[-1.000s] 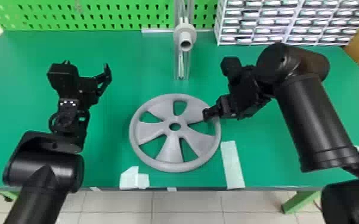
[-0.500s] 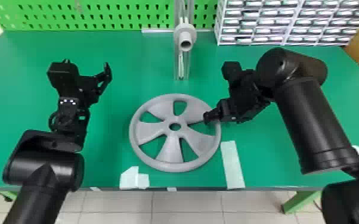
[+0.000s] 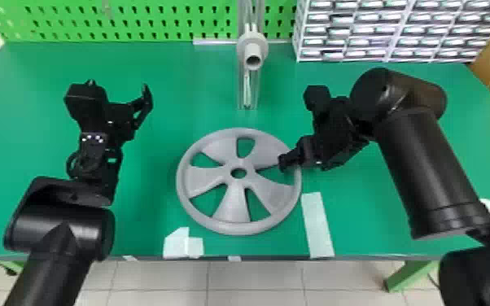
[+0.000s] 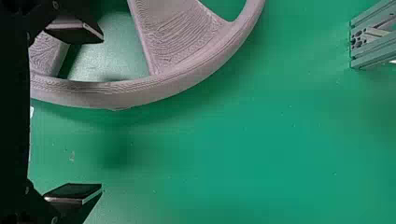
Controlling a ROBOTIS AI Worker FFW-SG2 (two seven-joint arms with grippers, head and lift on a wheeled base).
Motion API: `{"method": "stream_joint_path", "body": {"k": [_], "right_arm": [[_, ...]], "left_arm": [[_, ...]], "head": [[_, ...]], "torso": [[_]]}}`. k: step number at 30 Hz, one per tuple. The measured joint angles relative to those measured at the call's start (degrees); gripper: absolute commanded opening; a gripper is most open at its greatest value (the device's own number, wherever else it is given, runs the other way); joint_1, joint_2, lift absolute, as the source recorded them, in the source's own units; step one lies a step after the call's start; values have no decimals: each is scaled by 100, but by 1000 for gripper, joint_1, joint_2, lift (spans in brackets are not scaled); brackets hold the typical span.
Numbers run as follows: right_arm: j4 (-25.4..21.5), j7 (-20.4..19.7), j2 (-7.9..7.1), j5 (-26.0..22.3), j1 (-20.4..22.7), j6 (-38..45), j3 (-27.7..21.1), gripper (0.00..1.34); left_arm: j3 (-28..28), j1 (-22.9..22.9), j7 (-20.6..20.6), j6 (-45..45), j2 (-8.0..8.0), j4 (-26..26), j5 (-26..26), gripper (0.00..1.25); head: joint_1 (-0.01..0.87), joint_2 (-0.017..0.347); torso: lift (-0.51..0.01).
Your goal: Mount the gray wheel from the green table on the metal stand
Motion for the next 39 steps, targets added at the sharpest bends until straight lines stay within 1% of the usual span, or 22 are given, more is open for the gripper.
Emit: {"method": "stream_joint_path", "body": {"k": [6, 9, 11, 14, 19, 24, 28, 32, 39], "right_arm": [[8, 0, 0, -18, 6, -8, -10, 948], [8, 0, 0, -28, 6, -9, -1, 828], [8, 0, 0, -39, 6, -9, 4, 778], [8, 0, 0, -56, 5, -11, 7, 808], [8, 1, 0, -80, 0, -16, -3, 801], [8, 0, 0, -97, -3, -18, -22, 726], [8, 0, 0, -105, -3, -18, -29, 709], [18, 1, 0, -124, -7, -19, -23, 601], [30, 1, 0, -153, -12, -33, -16, 581]], "left_arm": [[-1, 0, 0, 0, 2, -14, 0, 1026], [-1, 0, 0, 0, 7, -19, 0, 1026], [-1, 0, 0, 0, 9, -24, 0, 1026], [-1, 0, 0, 0, 9, -26, 0, 1026], [-2, 0, 0, 0, 9, -34, 0, 1026], [-8, 0, 0, 0, 12, -35, 0, 1026], [-13, -2, 0, 0, 16, -35, 0, 1026], [-18, -8, 0, 0, 17, -41, 0, 1026], [-18, -8, 0, 0, 18, -45, 0, 1026]], "head": [[867, 52], [867, 52], [867, 52], [867, 52], [867, 52], [867, 52], [867, 52], [867, 52], [867, 52]], "torso": [[-100], [-100], [-100], [-100], [-100], [-100], [-100], [-100], [-100]]}}
